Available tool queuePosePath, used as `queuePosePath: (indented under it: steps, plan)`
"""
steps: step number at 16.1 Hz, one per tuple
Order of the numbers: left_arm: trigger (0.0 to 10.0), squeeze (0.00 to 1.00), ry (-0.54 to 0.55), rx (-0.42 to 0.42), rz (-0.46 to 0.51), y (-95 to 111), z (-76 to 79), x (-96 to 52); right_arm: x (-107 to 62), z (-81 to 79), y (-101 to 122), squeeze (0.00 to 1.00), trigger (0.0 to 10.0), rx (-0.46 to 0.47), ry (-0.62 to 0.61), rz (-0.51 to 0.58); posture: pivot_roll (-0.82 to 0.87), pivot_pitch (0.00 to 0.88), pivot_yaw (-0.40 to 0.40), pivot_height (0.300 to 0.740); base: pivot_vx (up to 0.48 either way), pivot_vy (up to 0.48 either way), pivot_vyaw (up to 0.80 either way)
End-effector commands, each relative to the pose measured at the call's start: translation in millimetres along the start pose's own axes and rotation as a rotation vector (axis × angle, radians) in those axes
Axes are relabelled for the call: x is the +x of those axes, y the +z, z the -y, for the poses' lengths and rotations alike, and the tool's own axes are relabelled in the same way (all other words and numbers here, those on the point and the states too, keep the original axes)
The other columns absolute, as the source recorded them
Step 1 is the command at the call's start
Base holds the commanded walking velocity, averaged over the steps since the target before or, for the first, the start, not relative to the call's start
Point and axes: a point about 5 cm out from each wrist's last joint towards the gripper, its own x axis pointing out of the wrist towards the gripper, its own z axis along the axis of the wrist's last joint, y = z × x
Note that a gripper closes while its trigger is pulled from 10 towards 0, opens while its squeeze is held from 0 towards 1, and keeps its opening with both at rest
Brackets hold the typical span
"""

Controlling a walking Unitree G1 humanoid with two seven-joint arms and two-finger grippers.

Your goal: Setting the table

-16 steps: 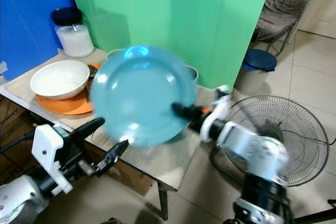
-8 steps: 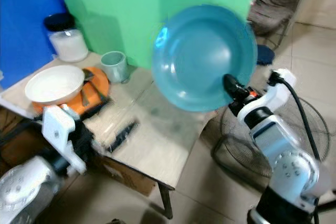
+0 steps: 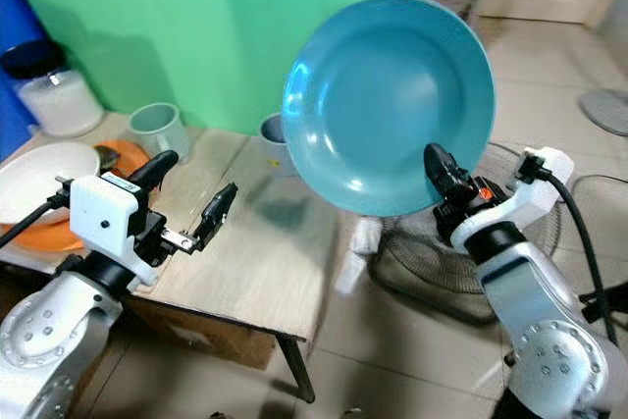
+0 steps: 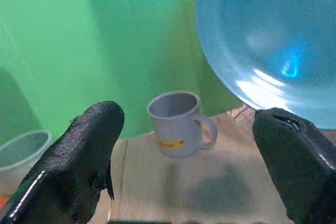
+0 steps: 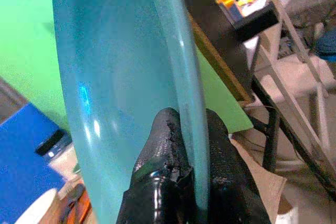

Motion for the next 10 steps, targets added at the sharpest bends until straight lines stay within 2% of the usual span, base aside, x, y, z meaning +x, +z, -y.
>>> queuePosePath:
  steps: [1, 2, 4, 5, 7, 10]
  plan:
    - [10.0, 0.00, 0.025, 0.011, -0.028, -6.1, -3.6, -0.5, -1.1, 0.2, -1.4, 0.00, 10.0, -0.001, 0.027, 0.006, -0.13, 0.000, 0.097, 0.740, 0.000, 0.000, -0.80]
    - [10.0, 0.00, 0.013, 0.021, -0.044, -8.6, -3.1, -0.1, -3.5, 8.4, -2.6, 0.00, 10.0, -0.056, -0.036, 0.011, -0.14, 0.000, 0.093, 0.740, 0.000, 0.000, -0.80]
    - [10.0, 0.00, 0.053, 0.045, -0.089, -17.1, -8.6, -2.7, -6.8, 17.2, -3.0, 0.00, 10.0, -0.046, -0.123, 0.024, -0.13, 0.000, 0.088, 0.740, 0.000, 0.000, -0.80]
    - [10.0, 0.00, 0.099, 0.039, -0.119, -22.7, -13.6, -2.8, -5.0, 17.2, -7.4, 0.00, 10.0, -0.030, -0.127, 0.014, -0.14, 0.000, 0.090, 0.740, 0.000, 0.000, -0.80]
    - [10.0, 0.00, 0.115, 0.030, -0.119, -24.9, -15.6, 0.1, -3.4, 11.4, -12.5, 0.00, 10.0, -0.018, -0.108, 0.002, -0.15, 0.000, 0.094, 0.740, 0.000, 0.000, -0.80]
    - [10.0, 0.00, 0.109, 0.000, -0.095, -23.8, -10.3, 4.9, -3.6, 5.8, -12.2, 0.00, 10.0, -0.090, -0.090, -0.009, -0.16, 0.000, 0.092, 0.740, 0.000, 0.000, -0.80]
